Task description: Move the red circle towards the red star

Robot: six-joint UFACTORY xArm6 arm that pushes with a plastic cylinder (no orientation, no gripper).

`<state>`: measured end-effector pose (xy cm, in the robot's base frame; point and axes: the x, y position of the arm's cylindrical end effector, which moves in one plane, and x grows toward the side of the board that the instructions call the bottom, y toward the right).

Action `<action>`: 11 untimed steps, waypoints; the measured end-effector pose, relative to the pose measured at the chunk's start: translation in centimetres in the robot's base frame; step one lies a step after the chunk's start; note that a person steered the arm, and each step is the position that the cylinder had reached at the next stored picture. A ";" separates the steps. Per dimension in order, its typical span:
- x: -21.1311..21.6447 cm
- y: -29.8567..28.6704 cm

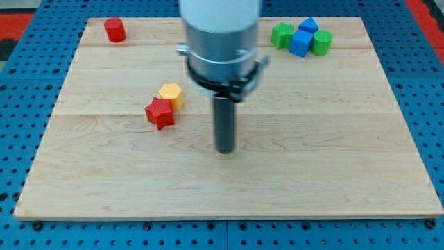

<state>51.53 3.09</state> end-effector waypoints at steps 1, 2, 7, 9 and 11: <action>-3.9 3.8; -6.3 -0.6; -27.2 -13.4; -32.3 -25.1; -24.0 -19.8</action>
